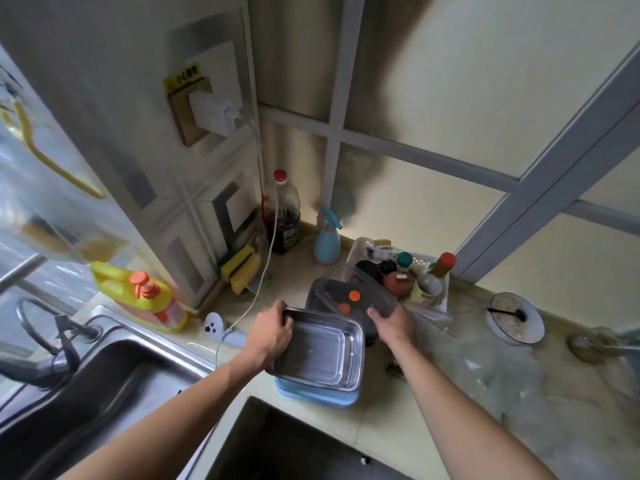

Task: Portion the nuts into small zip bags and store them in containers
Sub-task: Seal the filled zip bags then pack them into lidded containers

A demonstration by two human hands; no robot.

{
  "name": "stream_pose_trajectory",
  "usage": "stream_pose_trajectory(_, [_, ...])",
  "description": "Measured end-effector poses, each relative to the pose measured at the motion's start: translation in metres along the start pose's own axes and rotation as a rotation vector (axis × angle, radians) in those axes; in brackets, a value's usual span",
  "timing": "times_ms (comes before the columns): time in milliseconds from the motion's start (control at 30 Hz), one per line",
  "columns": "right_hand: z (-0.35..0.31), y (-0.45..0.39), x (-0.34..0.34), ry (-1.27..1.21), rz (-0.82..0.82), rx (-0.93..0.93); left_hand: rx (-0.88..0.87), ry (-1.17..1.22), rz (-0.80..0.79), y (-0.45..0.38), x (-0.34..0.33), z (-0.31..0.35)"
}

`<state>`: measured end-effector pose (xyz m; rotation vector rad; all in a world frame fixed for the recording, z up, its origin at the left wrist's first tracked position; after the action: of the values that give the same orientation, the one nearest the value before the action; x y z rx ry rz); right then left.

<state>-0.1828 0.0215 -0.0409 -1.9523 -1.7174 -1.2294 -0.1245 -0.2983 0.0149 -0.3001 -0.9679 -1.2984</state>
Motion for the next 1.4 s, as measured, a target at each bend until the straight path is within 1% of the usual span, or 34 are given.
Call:
stream_pose_trajectory(100, [0.003,0.01,0.004,0.009,-0.032,0.037,0.0,0.005,-0.015,0.004,0.001,0.002])
stream_pose_trajectory(167, [0.013,0.011,0.012,0.028,-0.012,0.059,0.026,-0.005,-0.009,0.004,0.004,0.003])
stream_pose_trajectory(233, [0.021,0.011,0.028,0.095,0.056,0.121,0.056,-0.015,0.016,0.004,0.006,0.004])
stream_pose_trajectory(300, [0.028,0.016,0.052,0.17,0.187,0.226,0.073,0.006,0.05,0.008,0.007,0.008])
stream_pose_trajectory(367, [0.033,0.022,0.075,0.279,0.321,0.336,0.094,0.011,0.137,0.015,0.012,0.011])
stream_pose_trajectory(433, [0.041,0.021,0.084,0.4,0.341,0.401,0.105,-0.028,0.275,0.022,0.02,0.014])
stream_pose_trajectory(533, [0.065,0.009,0.08,0.501,0.175,0.34,0.061,-0.045,0.43,0.034,0.027,0.03])
stream_pose_trajectory(633, [0.089,0.001,0.073,0.48,0.012,0.257,-0.04,-0.046,0.563,0.053,0.029,0.055])
stream_pose_trajectory(700, [0.096,-0.004,0.074,0.473,-0.039,0.227,-0.089,-0.066,0.599,0.065,0.024,0.072])
stream_pose_trajectory(767, [0.1,-0.007,0.077,0.518,-0.06,0.203,-0.114,-0.061,0.607,0.072,0.018,0.084])
stream_pose_trajectory(867, [0.096,-0.014,0.074,0.554,-0.134,0.231,-0.158,-0.059,0.609,0.08,0.006,0.102])
stream_pose_trajectory(933, [0.086,-0.017,0.066,0.523,-0.233,0.274,-0.196,-0.074,0.597,0.084,-0.002,0.114])
stream_pose_trajectory(1000, [0.069,-0.012,0.057,0.433,-0.362,0.356,-0.23,-0.065,0.583,0.089,-0.01,0.124])
stream_pose_trajectory(1100, [0.028,0.006,0.063,0.266,-0.449,0.51,-0.263,-0.042,0.521,0.092,-0.022,0.134])
stream_pose_trajectory(1133, [0.012,0.011,0.068,0.231,-0.45,0.582,-0.271,-0.032,0.469,0.091,-0.028,0.136])
stream_pose_trajectory(1200, [-0.018,0.023,0.076,0.147,-0.488,0.691,-0.301,0.019,0.317,0.084,-0.043,0.138])
stream_pose_trajectory(1267, [-0.046,0.032,0.084,0.061,-0.541,0.757,-0.345,0.029,0.162,0.081,-0.057,0.141])
stream_pose_trajectory(1333, [-0.074,0.044,0.091,-0.022,-0.589,0.809,-0.336,0.052,0.03,0.083,-0.066,0.144])
stream_pose_trajectory(1400, [-0.101,0.056,0.095,-0.145,-0.619,0.836,-0.28,0.242,-0.096,0.088,-0.065,0.147])
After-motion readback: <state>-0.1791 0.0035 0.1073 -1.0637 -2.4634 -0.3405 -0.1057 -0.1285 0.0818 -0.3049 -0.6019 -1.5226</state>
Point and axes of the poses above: each hand's wrist, its own y-axis away from the middle knuckle, its own x-axis out of the back of the hand, z = x × y, the point moved 10 cm from there along -y, towards the middle knuckle, and after that the axes turned 9 degrees about x, right-handed, at the moved point
